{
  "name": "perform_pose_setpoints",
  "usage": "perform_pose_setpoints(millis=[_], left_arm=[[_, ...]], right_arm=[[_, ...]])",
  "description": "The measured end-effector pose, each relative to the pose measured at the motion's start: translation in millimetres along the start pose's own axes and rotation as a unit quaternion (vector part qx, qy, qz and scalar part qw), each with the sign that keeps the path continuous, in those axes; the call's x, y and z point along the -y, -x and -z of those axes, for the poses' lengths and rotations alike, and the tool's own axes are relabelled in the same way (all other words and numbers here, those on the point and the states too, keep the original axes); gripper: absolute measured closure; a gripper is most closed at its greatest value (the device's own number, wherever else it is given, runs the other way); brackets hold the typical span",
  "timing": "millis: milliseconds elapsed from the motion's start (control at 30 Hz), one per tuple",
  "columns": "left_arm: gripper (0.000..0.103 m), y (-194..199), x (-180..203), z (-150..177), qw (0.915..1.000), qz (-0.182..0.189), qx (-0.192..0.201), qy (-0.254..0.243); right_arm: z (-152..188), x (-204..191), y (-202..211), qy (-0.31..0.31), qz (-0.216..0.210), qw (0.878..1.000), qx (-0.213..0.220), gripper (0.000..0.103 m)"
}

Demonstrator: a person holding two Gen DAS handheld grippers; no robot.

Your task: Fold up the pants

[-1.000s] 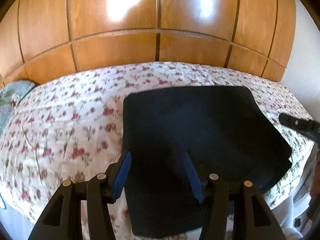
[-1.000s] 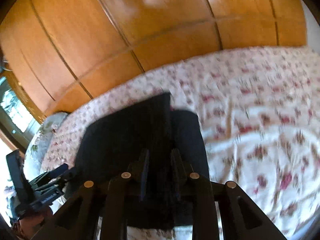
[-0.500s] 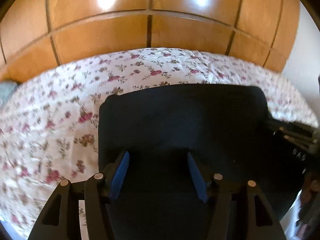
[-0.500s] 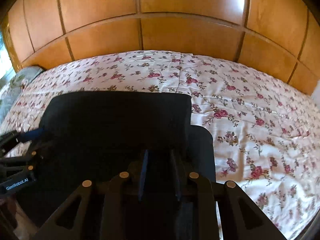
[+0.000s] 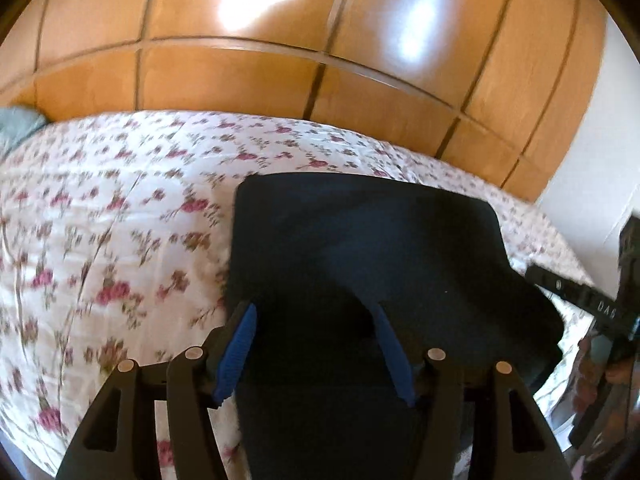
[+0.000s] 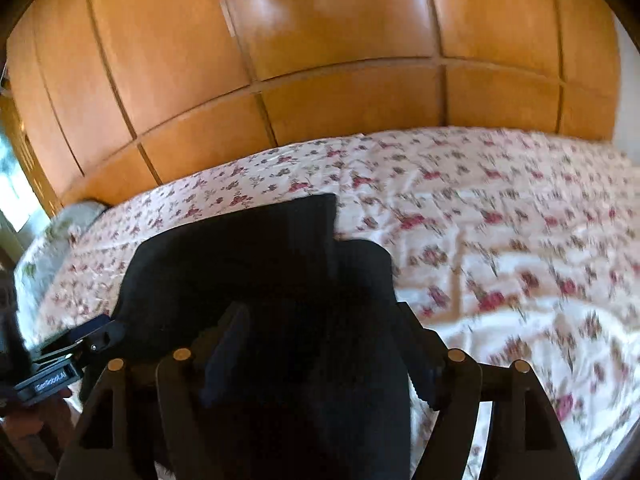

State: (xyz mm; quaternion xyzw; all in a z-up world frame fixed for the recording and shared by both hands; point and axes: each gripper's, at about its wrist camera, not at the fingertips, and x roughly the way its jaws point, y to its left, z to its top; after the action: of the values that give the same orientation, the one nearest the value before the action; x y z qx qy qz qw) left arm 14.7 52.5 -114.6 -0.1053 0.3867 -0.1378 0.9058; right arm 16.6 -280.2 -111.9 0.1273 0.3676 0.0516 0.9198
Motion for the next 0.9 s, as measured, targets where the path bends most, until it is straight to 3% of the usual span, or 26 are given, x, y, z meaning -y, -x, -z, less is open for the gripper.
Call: perform_pose_setpoints(millis=[67, 167, 300, 400, 600, 767, 900], left_arm=[[0.032, 0, -11, 1, 0.9996, 0.011, -0.010, 0.026], [0.030, -3, -33, 5, 0.9939, 0.061, -0.036, 0.084], [0.028, -8, -53, 15, 0.9808, 0.123, -0.066, 0.136], [0.028, -12, -58, 20, 0.9691, 0.169, -0.087, 0.158], [0.028, -11, -57, 22, 0.9624, 0.193, -0.099, 0.164], [0.028, -21, -54, 16, 0.9606, 0.200, -0.125, 0.147], [0.031, -19, -40, 17, 0.9684, 0.184, -0.124, 0.113]], right_arm=[[5, 15, -1, -0.030, -0.004, 0.999, -0.020, 0.028], [11, 34, -5, -0.073, -0.025, 0.996, -0.044, 0.024], [19, 49, -12, -0.121, -0.088, 0.986, -0.076, 0.022], [25, 50, -18, -0.133, -0.111, 0.980, -0.095, 0.022], [34, 49, -28, -0.166, -0.154, 0.966, -0.123, 0.021], [31, 32, -33, -0.125, -0.139, 0.975, -0.122, 0.021], [31, 22, -33, -0.096, -0.125, 0.981, -0.113, 0.026]])
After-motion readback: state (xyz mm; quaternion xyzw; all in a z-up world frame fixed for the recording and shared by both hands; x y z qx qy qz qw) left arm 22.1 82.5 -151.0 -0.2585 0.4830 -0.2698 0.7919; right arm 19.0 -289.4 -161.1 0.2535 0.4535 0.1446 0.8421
